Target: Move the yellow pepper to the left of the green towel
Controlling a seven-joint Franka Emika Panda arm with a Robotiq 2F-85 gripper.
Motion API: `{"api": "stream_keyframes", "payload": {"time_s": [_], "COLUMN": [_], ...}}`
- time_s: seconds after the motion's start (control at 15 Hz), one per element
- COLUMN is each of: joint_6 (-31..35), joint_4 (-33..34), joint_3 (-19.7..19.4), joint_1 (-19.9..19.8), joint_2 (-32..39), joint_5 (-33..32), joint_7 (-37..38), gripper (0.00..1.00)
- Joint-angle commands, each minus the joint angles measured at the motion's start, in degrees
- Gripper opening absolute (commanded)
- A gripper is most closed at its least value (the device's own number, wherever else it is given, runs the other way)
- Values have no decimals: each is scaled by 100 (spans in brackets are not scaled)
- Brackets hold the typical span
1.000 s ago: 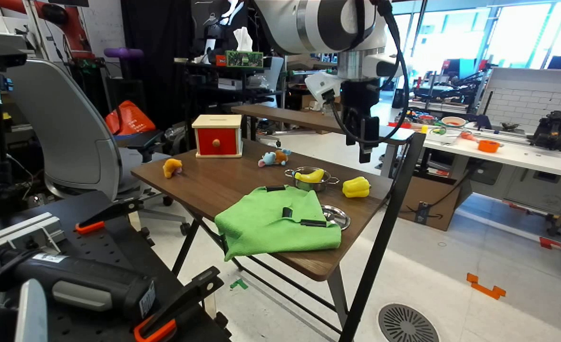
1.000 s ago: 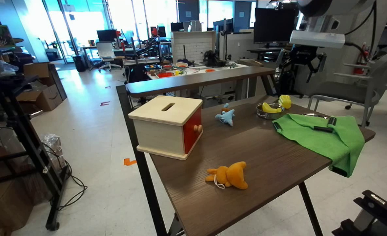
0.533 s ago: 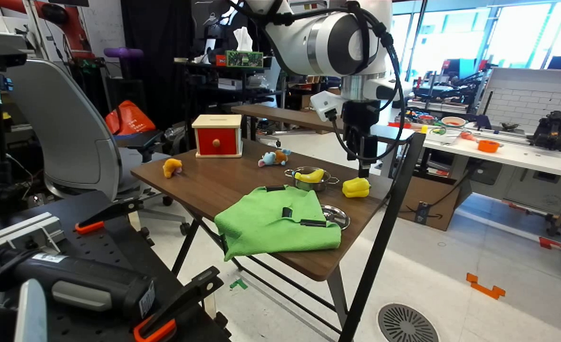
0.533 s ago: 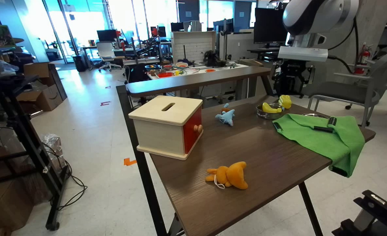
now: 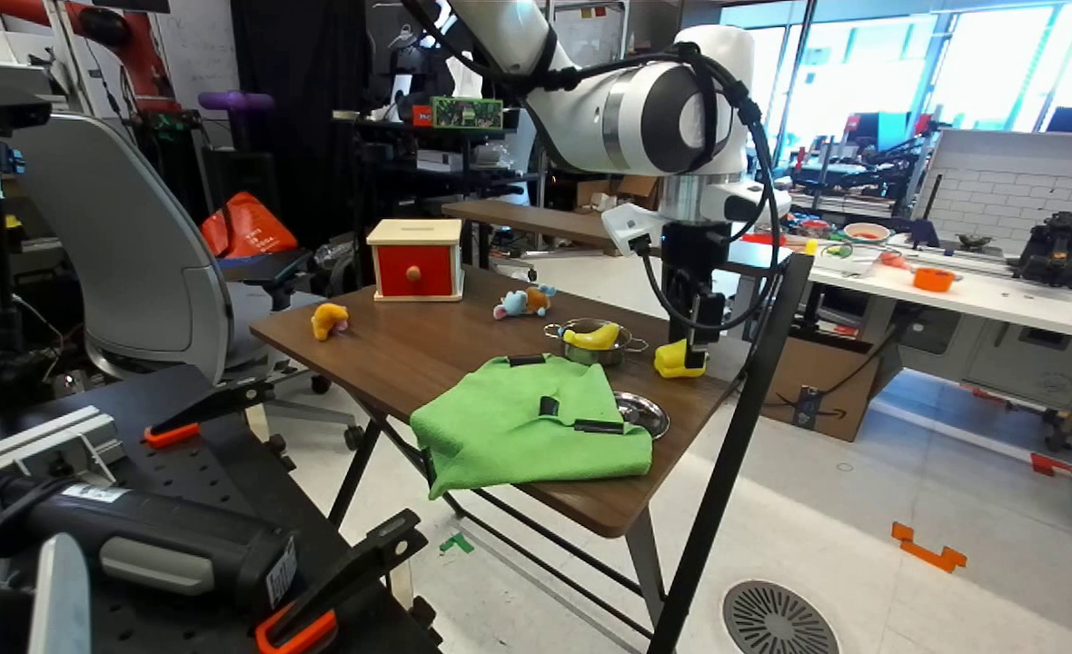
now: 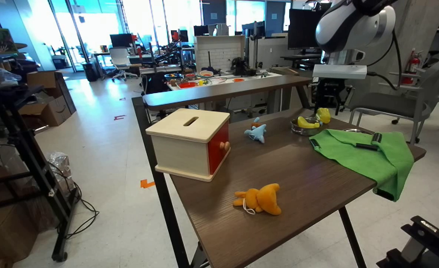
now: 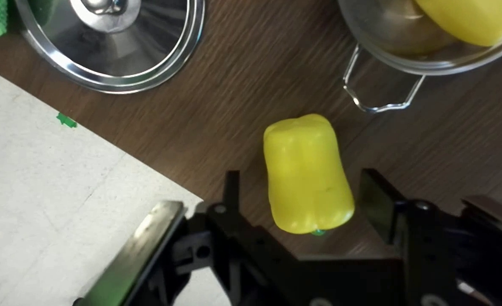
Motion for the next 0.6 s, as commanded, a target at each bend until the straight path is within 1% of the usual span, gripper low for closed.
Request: {"api": "stream_keyframes", "payload": {"time_s": [0.0, 0.13, 0.2, 0.27, 0.4, 0.53], "joint_6": [-438, -550, -581, -538, -340, -32], "joint_4": [621, 739, 752, 670, 268, -319], "joint_3": [-108, -131, -134, -122, -62, -79], "joint_1": [-20, -22, -15, -9, -4, 106], "joint_2": [377, 450, 414, 340, 27, -432], "joint_5": [-91, -119, -137, -153, -139, -164], "joint_7": [82, 75, 58, 8, -150, -346], "gripper": [41, 27, 23, 23, 23, 23]}}
